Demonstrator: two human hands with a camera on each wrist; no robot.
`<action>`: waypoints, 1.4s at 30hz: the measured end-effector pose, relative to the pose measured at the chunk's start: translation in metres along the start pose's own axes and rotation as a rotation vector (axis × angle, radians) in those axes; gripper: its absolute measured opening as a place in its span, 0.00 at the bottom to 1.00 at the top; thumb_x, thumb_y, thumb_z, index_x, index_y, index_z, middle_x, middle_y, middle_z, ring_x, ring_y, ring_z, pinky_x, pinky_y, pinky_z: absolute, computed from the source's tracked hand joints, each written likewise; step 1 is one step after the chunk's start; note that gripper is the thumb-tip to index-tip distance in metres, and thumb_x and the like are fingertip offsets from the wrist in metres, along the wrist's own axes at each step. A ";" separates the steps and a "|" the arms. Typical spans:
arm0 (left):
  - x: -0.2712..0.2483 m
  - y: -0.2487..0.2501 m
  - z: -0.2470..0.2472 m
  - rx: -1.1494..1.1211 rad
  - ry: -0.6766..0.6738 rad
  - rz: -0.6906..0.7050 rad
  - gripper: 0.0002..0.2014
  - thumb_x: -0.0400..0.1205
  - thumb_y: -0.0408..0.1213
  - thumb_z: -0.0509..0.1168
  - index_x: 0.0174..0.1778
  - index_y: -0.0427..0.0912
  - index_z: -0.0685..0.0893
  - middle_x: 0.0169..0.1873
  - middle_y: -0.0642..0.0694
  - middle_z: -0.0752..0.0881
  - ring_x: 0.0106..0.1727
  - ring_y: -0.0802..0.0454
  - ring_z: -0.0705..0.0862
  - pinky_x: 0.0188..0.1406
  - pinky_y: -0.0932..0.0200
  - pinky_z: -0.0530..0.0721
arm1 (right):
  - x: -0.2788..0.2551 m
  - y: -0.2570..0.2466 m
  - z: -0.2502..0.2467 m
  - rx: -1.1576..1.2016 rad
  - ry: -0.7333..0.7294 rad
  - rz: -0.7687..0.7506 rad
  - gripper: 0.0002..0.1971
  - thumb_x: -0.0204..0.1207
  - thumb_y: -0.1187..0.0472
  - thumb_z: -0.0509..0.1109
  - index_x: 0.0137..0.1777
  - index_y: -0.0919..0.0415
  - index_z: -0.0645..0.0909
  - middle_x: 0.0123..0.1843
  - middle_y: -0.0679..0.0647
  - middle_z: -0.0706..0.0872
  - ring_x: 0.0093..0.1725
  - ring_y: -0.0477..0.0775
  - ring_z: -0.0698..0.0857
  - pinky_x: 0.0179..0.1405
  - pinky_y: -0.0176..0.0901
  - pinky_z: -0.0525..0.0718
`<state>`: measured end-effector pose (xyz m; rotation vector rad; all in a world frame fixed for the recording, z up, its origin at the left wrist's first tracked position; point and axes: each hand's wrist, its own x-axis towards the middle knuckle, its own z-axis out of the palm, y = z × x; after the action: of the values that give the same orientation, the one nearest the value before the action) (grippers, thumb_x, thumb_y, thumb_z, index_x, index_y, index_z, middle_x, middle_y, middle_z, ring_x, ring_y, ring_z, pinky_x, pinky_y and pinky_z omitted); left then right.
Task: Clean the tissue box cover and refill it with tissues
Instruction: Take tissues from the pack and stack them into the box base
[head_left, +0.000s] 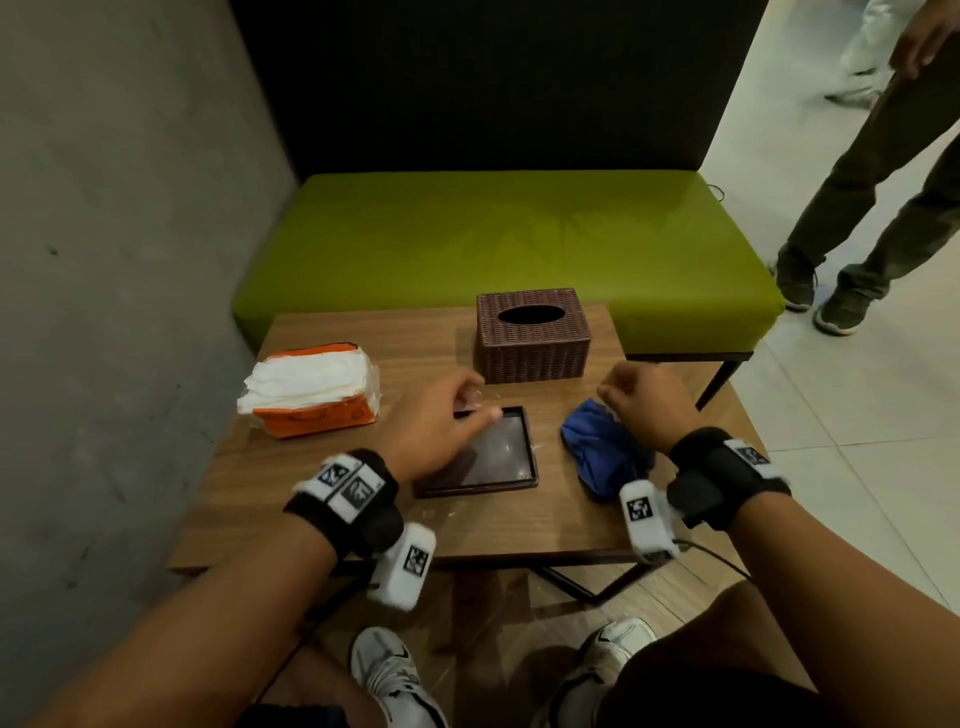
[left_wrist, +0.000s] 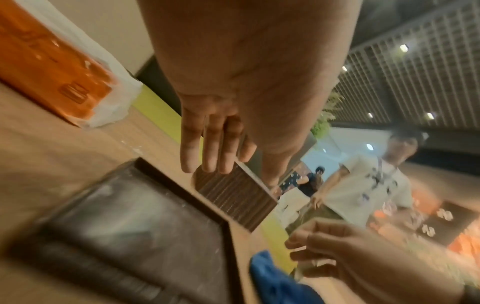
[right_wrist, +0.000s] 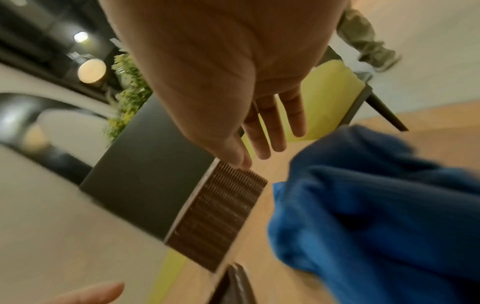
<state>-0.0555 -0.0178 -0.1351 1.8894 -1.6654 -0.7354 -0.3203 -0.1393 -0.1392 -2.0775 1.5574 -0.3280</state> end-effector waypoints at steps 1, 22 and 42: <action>0.014 0.002 -0.003 -0.069 0.037 -0.030 0.20 0.86 0.52 0.73 0.71 0.52 0.82 0.56 0.54 0.87 0.58 0.54 0.87 0.61 0.51 0.86 | 0.009 -0.002 -0.003 0.051 0.020 0.020 0.05 0.84 0.58 0.73 0.52 0.59 0.86 0.49 0.55 0.88 0.54 0.58 0.87 0.49 0.44 0.76; 0.061 0.016 -0.051 -0.618 0.117 -0.077 0.20 0.92 0.54 0.63 0.73 0.48 0.88 0.63 0.61 0.91 0.62 0.78 0.86 0.62 0.74 0.81 | 0.056 -0.068 -0.041 0.588 -0.046 0.068 0.35 0.84 0.31 0.62 0.60 0.68 0.84 0.56 0.62 0.90 0.54 0.63 0.90 0.57 0.62 0.87; -0.049 -0.030 -0.048 -0.492 0.015 -0.460 0.28 0.94 0.58 0.56 0.61 0.36 0.90 0.56 0.29 0.93 0.39 0.42 0.92 0.28 0.52 0.92 | -0.051 -0.112 0.015 0.354 -0.318 0.168 0.24 0.92 0.47 0.58 0.62 0.72 0.80 0.40 0.62 0.80 0.38 0.63 0.88 0.34 0.57 0.93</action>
<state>-0.0064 0.0356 -0.1179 1.9029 -0.9182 -1.1809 -0.2376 -0.0642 -0.0855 -1.6258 1.3590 -0.1845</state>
